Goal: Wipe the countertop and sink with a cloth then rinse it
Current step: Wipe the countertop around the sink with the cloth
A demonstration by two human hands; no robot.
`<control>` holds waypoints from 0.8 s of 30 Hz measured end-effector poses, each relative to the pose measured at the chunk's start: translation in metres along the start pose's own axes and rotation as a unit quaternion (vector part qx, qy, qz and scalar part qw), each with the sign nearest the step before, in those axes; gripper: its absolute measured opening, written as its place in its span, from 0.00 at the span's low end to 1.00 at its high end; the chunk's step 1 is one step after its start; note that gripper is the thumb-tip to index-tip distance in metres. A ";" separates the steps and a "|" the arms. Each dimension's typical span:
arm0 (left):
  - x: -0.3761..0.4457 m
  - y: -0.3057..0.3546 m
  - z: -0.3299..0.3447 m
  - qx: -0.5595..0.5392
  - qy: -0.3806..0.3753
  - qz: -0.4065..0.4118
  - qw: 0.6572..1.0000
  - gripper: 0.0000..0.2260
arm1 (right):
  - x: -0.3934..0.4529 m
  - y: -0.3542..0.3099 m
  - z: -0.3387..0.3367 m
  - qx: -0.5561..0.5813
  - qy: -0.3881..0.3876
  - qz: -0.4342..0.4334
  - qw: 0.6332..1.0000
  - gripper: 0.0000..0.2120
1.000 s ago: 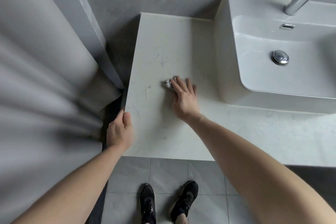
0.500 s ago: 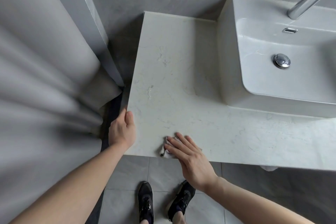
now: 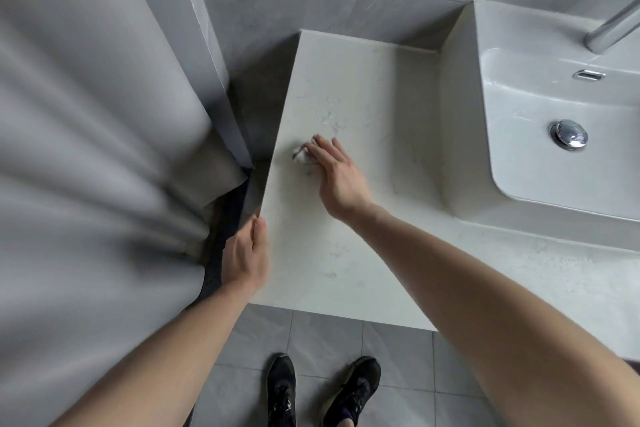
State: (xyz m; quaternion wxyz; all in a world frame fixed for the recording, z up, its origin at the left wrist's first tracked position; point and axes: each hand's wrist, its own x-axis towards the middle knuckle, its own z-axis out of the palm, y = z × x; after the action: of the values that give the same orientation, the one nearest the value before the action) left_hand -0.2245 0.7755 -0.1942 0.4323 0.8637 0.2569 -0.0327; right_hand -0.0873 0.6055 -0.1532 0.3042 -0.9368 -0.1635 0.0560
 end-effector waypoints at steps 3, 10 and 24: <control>0.000 0.001 -0.002 -0.021 0.001 0.002 1.000 0.27 | 0.020 -0.003 0.015 -0.066 -0.036 -0.019 0.997 0.27; 0.000 0.000 -0.002 -0.067 0.009 -0.060 0.996 0.20 | -0.056 0.002 0.029 -0.069 -0.081 -0.119 0.987 0.22; -0.001 0.011 -0.004 -0.023 0.024 -0.066 0.997 0.21 | -0.207 0.007 0.013 0.046 -0.108 -0.139 0.983 0.33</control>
State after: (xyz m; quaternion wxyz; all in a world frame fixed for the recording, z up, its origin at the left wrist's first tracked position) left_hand -0.2213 0.7725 -0.1834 0.4423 0.8354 0.3245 -0.0344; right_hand -0.2821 0.5369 -0.1666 0.3319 -0.8785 -0.3212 0.1218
